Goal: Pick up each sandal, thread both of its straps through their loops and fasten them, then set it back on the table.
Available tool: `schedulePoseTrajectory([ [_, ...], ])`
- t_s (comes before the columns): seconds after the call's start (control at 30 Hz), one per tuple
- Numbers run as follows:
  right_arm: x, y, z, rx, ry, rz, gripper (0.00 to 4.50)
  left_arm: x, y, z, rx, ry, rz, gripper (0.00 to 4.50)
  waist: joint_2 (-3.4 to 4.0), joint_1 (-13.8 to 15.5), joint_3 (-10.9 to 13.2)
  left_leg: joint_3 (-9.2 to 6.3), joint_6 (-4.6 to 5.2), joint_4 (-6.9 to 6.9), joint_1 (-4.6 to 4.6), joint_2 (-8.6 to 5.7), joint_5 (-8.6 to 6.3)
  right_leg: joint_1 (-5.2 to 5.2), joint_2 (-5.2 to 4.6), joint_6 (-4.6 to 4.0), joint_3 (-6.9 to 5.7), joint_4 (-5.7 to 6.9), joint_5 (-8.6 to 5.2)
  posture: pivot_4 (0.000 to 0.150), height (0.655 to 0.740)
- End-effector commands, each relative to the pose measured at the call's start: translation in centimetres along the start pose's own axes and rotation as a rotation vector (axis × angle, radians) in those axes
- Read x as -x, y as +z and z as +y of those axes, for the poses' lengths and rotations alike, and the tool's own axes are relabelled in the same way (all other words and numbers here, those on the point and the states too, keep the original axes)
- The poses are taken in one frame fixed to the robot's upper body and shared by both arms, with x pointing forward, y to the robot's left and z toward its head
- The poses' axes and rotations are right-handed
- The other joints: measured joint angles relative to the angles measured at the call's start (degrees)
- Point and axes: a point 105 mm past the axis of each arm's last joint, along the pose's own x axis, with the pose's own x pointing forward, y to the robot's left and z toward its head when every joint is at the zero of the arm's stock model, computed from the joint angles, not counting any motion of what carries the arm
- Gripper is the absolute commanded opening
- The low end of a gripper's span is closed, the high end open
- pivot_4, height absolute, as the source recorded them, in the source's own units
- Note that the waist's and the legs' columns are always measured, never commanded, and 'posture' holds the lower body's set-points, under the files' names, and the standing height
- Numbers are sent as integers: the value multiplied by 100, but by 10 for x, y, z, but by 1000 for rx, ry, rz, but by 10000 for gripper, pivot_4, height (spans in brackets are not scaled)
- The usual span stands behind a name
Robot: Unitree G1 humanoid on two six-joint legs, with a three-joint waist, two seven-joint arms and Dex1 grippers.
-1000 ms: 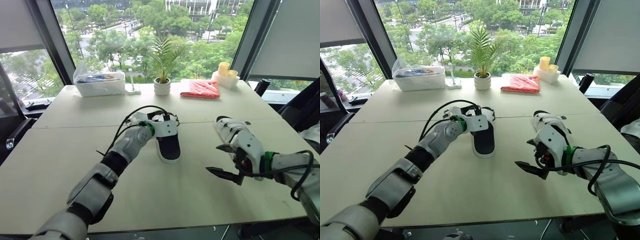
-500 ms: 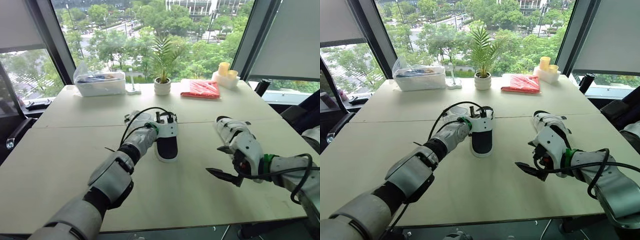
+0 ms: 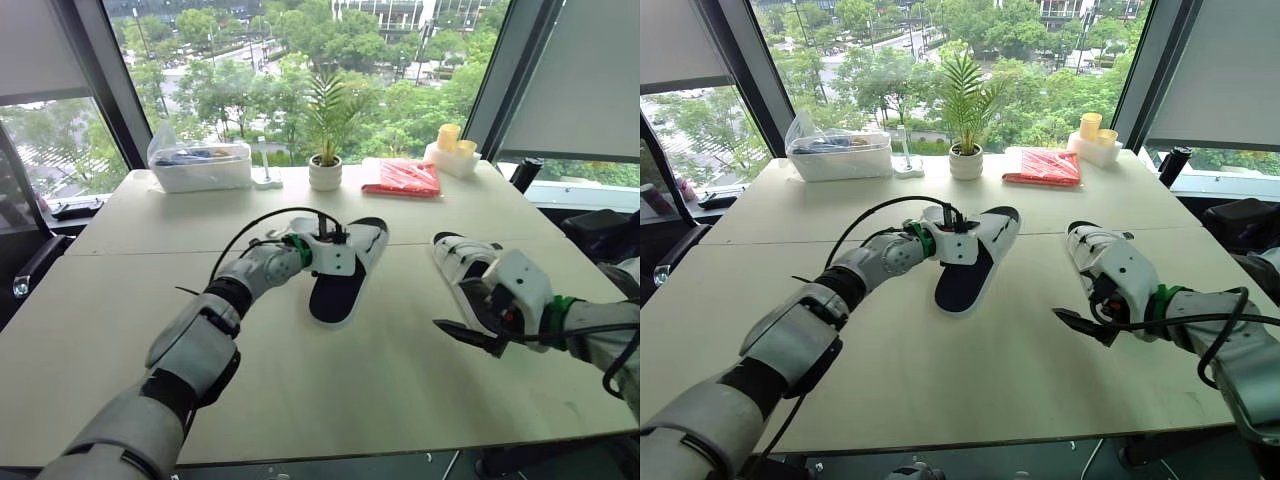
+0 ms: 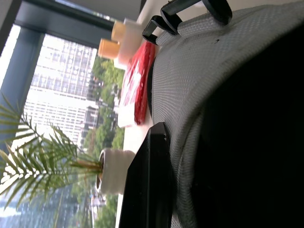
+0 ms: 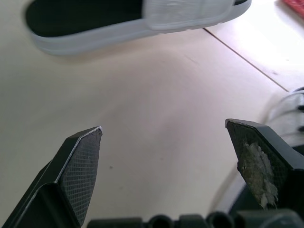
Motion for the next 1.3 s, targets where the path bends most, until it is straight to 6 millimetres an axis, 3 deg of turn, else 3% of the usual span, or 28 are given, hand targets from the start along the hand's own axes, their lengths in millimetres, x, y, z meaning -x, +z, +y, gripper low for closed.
schedulePoseTrajectory([
  [0.03, 15, 10, -20, 23, -77, -45, 45000, 10, 42, 25, -131, -24, -267, 854, 0, 1, 0, 1, 0, 0, 0, 0, 0, 0, -1, 0, 0, -1, 0, 1500, 7400],
  [0.23, 28, 17, -32, 3, -107, -83, 45000, 35, 71, 9, -317, -163, -522, 854, 0, -5, 0, 2, 4, 3, -2, 0, -1, 2, 0, 0, 0, -1, 0, 1500, 7400],
  [0.43, 22, 15, -21, 3, -89, -79, 45000, 57, 86, -17, -395, -265, -710, 854, 0, -7, 0, 4, 6, 7, -1, 2, -1, 2, 6, 0, 1, 2, 0, 1500, 7400],
  [0.8, 17, 13, -14, 7, -73, -68, 45000, 61, 81, -67, -470, -398, -738, 854, 0, 0, 0, 10, 29, 57, -5, 0, -14, 21, 14, 18, -3, 9, 10, 1500, 7400],
  [0.9, 14, 15, -13, 12, -63, -72, 45000, 58, 71, -81, -513, -404, -707, 9932, 0, 1, 0, 11, 29, 58, -5, -1, -14, 22, 15, 20, -3, 11, 10, 1500, 7400],
  [0.97, 12, 17, -12, 16, -57, -76, 45000, 57, 65, -87, -548, -394, -697, 18478, 0, 2, 0, 11, 29, 59, -4, -2, -14, 23, 15, 22, -3, 14, 10, 1500, 7400],
  [1.13, 10, 16, -9, 30, -29, -63, 45000, 62, 48, -91, -557, -384, -666, 43866, -4, 16, -3, 10, 30, 72, 5, -5, -14, 39, 14, 30, -5, 20, 10, 1500, 7400],
  [1.3, 3, 13, 0, 52, 30, -42, 45000, 76, 37, -79, -463, -356, -612, 44913, -6, -30, -2, 9, 30, 73, 33, 0, -14, 61, 16, 31, -5, 21, 10, 1500, 7400],
])
